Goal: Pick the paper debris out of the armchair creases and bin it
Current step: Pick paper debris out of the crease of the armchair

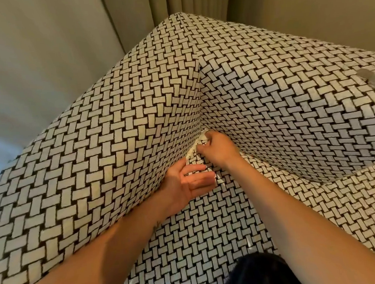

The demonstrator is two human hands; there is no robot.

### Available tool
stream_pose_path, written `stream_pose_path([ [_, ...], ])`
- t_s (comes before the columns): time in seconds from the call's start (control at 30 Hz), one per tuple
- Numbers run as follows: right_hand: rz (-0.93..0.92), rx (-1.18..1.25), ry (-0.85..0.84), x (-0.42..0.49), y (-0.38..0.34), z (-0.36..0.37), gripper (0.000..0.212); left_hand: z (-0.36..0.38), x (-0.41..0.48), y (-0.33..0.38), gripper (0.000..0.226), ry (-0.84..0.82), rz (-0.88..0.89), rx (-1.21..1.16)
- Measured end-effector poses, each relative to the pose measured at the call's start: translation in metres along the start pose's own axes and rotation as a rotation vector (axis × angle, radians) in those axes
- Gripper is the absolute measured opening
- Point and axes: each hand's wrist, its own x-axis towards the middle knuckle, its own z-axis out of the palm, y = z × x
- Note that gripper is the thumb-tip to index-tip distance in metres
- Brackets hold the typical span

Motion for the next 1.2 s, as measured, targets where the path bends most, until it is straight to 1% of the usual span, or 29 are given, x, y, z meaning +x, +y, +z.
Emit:
stream_pose_path([
  [0.03, 0.001, -0.048, -0.011, 0.003, -0.001, -0.001, 0.043, -0.002, 0.000, -0.001, 0.060, -0.018, 0.006, 0.003],
  [0.13, 0.002, -0.153, -0.031, 0.011, -0.004, -0.003, 0.058, -0.004, 0.001, -0.002, 0.061, -0.040, 0.008, 0.007],
  [0.2, -0.009, -0.209, -0.036, 0.013, -0.008, -0.004, 0.060, -0.003, 0.000, -0.002, 0.062, -0.048, 0.006, -0.001],
  [0.3, -0.013, -0.246, -0.019, 0.016, -0.010, -0.005, 0.056, -0.002, -0.001, -0.002, 0.063, -0.062, 0.004, -0.022],
  [0.4, -0.032, -0.289, 0.019, 0.017, -0.007, 0.000, 0.046, 0.000, -0.003, -0.001, 0.065, -0.080, 0.005, -0.034],
  [0.5, -0.045, -0.310, 0.023, 0.020, -0.007, 0.001, 0.046, 0.000, -0.002, -0.001, 0.066, -0.083, 0.007, -0.042],
  [0.63, -0.019, -0.359, -0.052, 0.026, -0.010, -0.001, 0.045, 0.000, -0.002, -0.002, 0.066, -0.086, 0.002, -0.037],
  [0.77, 0.018, -0.386, -0.128, 0.034, -0.014, 0.000, 0.035, 0.000, -0.003, -0.001, 0.067, -0.079, 0.001, -0.035],
  [0.83, -0.001, -0.371, -0.106, 0.034, -0.011, 0.002, 0.031, 0.001, -0.004, -0.001, 0.068, -0.077, 0.004, -0.032],
  [0.9, -0.036, -0.347, -0.029, 0.031, -0.005, 0.006, 0.030, 0.000, -0.004, -0.001, 0.068, -0.075, 0.007, -0.029],
  [0.97, -0.058, -0.314, 0.038, 0.028, 0.000, 0.010, 0.034, 0.000, -0.004, -0.001, 0.068, -0.076, 0.007, -0.021],
  [1.2, -0.165, -0.201, 0.109, 0.021, 0.013, 0.013, 0.048, -0.001, -0.002, -0.003, 0.068, -0.082, 0.016, -0.021],
])
